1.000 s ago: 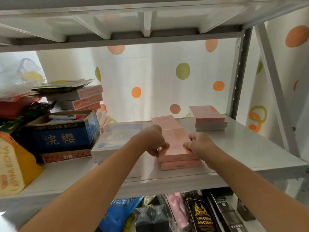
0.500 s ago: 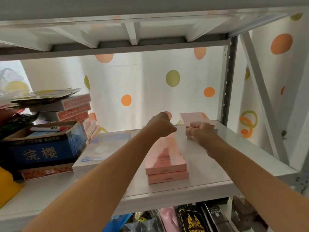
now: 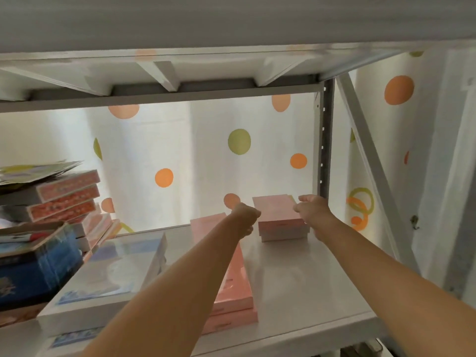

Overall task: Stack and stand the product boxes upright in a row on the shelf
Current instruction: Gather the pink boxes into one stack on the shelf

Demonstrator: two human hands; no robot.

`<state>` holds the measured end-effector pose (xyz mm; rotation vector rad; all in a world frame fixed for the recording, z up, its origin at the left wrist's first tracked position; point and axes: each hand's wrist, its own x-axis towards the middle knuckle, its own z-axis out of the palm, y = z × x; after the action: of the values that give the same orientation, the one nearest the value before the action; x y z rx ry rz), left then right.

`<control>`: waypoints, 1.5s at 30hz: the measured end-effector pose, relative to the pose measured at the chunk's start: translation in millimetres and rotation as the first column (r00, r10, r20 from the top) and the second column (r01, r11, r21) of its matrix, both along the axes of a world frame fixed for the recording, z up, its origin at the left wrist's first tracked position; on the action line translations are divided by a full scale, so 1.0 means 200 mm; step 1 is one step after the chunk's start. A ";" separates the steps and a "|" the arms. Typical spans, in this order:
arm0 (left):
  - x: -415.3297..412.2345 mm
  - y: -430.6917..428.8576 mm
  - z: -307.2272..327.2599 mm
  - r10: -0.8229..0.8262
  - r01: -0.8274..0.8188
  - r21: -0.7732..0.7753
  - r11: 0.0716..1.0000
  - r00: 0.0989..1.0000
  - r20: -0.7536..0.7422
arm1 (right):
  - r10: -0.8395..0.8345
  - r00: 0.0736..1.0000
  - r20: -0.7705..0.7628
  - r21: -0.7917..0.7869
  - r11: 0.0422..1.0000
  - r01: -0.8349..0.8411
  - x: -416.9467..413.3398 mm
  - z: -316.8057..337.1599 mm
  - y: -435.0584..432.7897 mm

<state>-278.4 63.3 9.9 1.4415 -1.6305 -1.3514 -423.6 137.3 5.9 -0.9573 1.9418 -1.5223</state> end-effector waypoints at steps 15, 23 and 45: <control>0.11 -0.04 0.06 0.014 0.022 0.142 0.990 0.969 -0.248 | 0.051 0.956 0.287 -0.143 0.990 -0.010 0.07 -0.06 -0.07; 0.41 0.24 0.32 -0.206 0.157 -0.165 0.974 0.915 -0.346 | 0.351 0.928 0.125 -0.501 0.830 -0.247 0.26 0.18 0.20; 0.71 0.50 0.38 -0.256 0.036 -0.483 0.875 0.880 -0.399 | 0.361 0.932 -0.040 -0.604 0.734 -0.311 0.51 0.26 0.47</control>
<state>-135.4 164.3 85.6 0.6639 -1.6183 -1.1556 -321.1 230.8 57.6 -1.3914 1.1243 -1.9478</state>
